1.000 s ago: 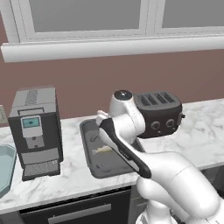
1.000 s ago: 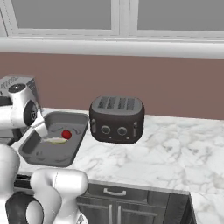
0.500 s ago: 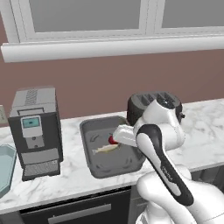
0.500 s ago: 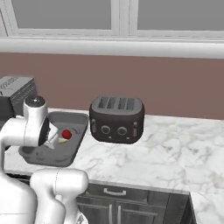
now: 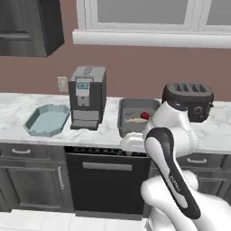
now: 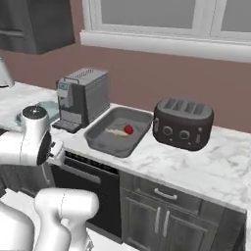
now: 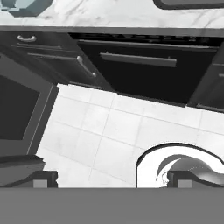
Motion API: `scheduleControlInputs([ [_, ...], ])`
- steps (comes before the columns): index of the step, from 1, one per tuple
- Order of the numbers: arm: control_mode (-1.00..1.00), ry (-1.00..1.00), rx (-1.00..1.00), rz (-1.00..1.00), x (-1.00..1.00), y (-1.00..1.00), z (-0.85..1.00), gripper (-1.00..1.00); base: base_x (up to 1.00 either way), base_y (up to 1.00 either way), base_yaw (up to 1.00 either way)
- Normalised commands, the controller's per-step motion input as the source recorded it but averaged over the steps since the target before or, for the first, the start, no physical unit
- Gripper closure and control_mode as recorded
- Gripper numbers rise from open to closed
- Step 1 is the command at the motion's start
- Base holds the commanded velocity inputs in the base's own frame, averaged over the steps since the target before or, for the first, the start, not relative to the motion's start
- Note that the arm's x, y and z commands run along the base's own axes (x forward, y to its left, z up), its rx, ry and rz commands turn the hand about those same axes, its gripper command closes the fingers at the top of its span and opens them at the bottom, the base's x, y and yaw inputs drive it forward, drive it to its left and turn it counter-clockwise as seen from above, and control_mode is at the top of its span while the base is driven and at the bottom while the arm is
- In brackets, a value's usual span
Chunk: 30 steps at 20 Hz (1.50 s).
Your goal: Place one tomato and one fish in each tupperware on the nearby counter, to pack two identical lunches.
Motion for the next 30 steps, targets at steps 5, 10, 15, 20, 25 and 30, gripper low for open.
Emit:
scheduleControlInputs([
  [5,1.00,0.00,0.00,0.00,0.00,0.00,0.00,-1.00,-1.00,0.00,0.55],
  [10,1.00,0.00,0.00,0.00,0.00,0.00,0.00,-1.00,-1.00,-0.16,0.24],
  [15,1.00,0.00,0.00,0.00,0.00,0.00,0.00,-1.00,-1.00,-0.12,0.24],
  [20,1.00,0.00,0.00,0.00,0.00,0.00,0.00,-1.00,-1.00,0.00,0.30],
  [25,1.00,0.00,0.00,0.00,0.00,0.00,0.00,-1.00,-0.27,0.13,0.70],
  [30,1.00,0.00,0.00,0.00,0.00,0.00,0.00,-1.00,0.32,0.03,0.68],
])
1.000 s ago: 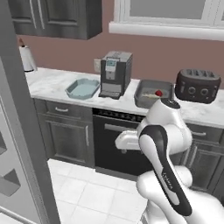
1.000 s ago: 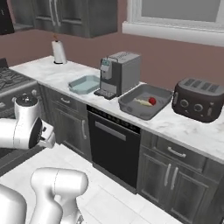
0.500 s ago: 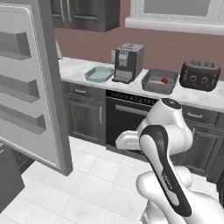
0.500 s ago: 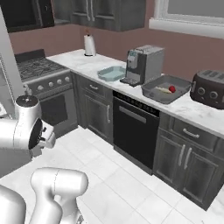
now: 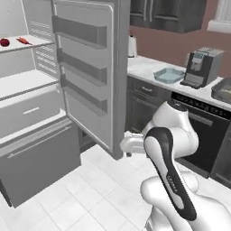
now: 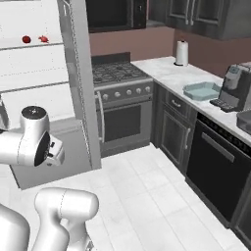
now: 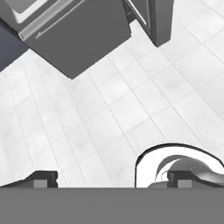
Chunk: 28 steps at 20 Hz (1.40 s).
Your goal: Place one tomato and one fish in each tupperware on the nearby counter, to pack two identical lunches.
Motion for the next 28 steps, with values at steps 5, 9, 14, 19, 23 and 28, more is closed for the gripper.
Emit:
scheduleControlInputs([
  [5,1.00,0.00,0.00,0.00,0.00,0.00,0.00,-1.00,0.92,0.12,0.46],
  [9,1.00,0.00,0.00,0.00,0.00,0.00,0.00,-1.00,1.00,0.39,0.34],
  [14,1.00,0.00,0.00,0.00,0.00,0.00,0.00,-1.00,1.00,0.00,0.25],
  [19,1.00,0.00,0.00,0.00,0.00,0.00,0.00,-1.00,1.00,-0.08,0.17],
  [23,1.00,0.00,0.00,0.00,0.00,0.00,0.00,-1.00,1.00,-0.13,0.18],
  [28,1.00,0.00,0.00,0.00,0.00,0.00,0.00,-1.00,1.00,-0.24,0.20],
])
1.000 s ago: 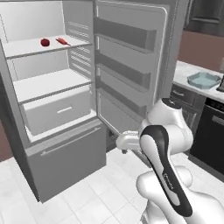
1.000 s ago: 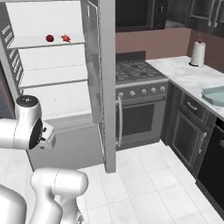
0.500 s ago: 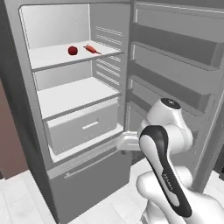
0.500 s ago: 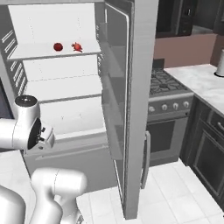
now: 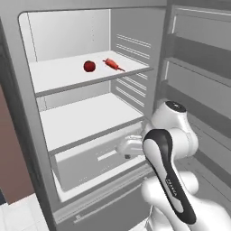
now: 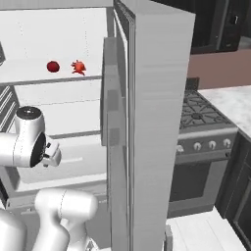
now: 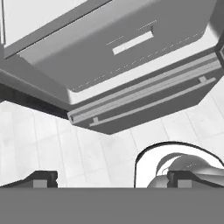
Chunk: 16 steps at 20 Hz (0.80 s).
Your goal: Place one tomato and one fish in each tupperware on the nearby counter, to pack two identical lunches.
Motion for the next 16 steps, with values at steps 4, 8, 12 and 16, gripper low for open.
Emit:
scheduleControlInputs([
  [4,1.00,0.00,0.00,0.00,0.00,0.00,0.00,-1.00,1.00,-0.23,0.17],
  [8,1.00,0.00,0.00,0.00,0.00,0.00,0.00,-1.00,1.00,0.00,0.13],
  [12,-1.00,-0.09,-0.31,0.06,0.75,0.02,0.39,-1.00,0.25,0.00,0.03],
  [16,-1.00,-0.21,-0.46,0.05,0.91,0.01,0.89,-1.00,0.00,0.00,0.00],
])
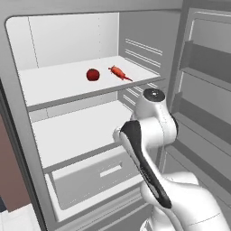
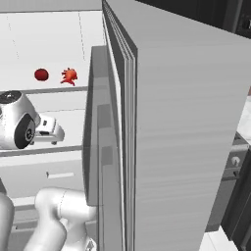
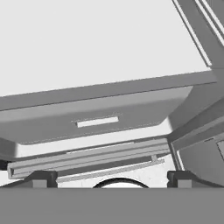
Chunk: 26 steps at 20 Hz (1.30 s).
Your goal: Place one tomato and one fish in each tupperware on the nearby counter, to pack two identical lunches.
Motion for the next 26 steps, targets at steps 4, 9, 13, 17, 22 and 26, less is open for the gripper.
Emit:
scheduleControlInputs([
  [4,-1.00,-0.21,-0.30,0.00,0.85,-0.01,1.00,-1.00,0.00,0.00,0.00],
  [9,-1.00,-0.19,-0.03,0.04,0.56,-0.24,1.00,-1.00,0.00,0.00,0.00],
  [13,-1.00,-0.27,0.14,0.19,0.28,-0.41,0.84,-1.00,0.00,0.00,0.00],
  [17,-1.00,-0.28,0.03,0.18,-0.03,-0.11,0.23,-1.00,0.00,0.00,0.00],
  [22,-1.00,-0.14,0.10,0.00,0.04,0.00,0.00,-1.00,0.00,0.00,0.00],
  [26,-1.00,-0.06,0.19,0.00,0.37,0.00,0.05,-1.00,0.00,0.00,0.00],
])
